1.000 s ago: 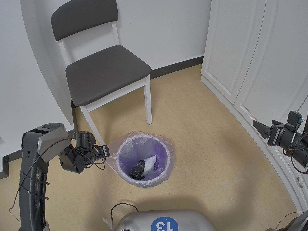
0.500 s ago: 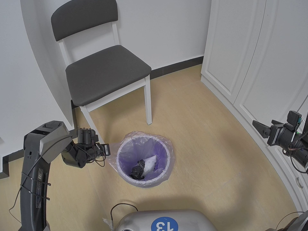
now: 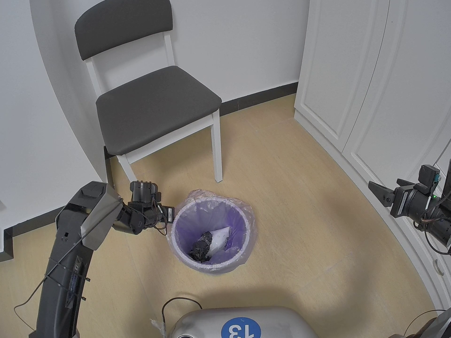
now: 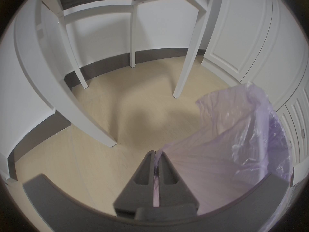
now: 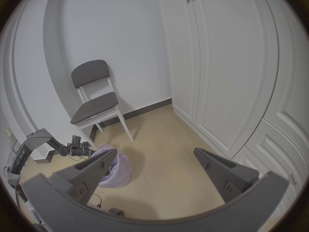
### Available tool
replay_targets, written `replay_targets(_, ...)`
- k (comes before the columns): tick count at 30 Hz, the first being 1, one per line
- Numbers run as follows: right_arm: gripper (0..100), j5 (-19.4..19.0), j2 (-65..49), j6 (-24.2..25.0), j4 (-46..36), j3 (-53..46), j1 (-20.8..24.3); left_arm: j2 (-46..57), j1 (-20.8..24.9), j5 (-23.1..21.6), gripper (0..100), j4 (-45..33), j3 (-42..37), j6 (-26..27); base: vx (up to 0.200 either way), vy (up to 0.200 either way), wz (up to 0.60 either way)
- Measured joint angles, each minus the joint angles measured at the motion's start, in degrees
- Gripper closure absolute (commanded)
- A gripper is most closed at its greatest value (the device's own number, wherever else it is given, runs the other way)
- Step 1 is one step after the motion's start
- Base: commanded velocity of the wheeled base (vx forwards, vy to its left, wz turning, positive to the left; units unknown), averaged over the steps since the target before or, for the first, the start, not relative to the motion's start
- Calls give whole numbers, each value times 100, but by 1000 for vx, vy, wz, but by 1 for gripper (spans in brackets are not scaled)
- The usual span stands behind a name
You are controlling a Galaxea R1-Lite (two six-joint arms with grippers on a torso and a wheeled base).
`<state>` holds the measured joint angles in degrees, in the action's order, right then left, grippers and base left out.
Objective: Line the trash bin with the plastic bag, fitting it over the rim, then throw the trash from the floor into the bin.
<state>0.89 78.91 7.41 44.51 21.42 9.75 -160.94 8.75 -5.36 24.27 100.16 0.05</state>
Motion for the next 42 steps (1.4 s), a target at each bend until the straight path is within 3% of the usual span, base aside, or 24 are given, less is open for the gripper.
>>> replay_targets(16,0,0,17,5,-34,-43,-2,-315,-55,-68,100,-128,244,-226,0,0,0)
replay_targets(21,0,0,24,-2,-34,-30,-2,-325,-52,-108,100,-561,358,-179,0,0,0)
replay_targets(22,0,0,26,-6,-34,-30,-2,-330,-51,-110,0,-655,397,-171,0,0,0)
replay_targets(28,0,0,39,-38,-39,-20,-2,-414,-60,-93,0,-1187,747,-62,0,0,0)
replay_targets(36,0,0,77,-99,-112,2,5,-566,-140,-46,0,-1245,1034,-7,0,0,0)
replay_targets(42,0,0,83,-121,-201,51,5,-594,-466,127,0,-1223,1057,525,0,0,0)
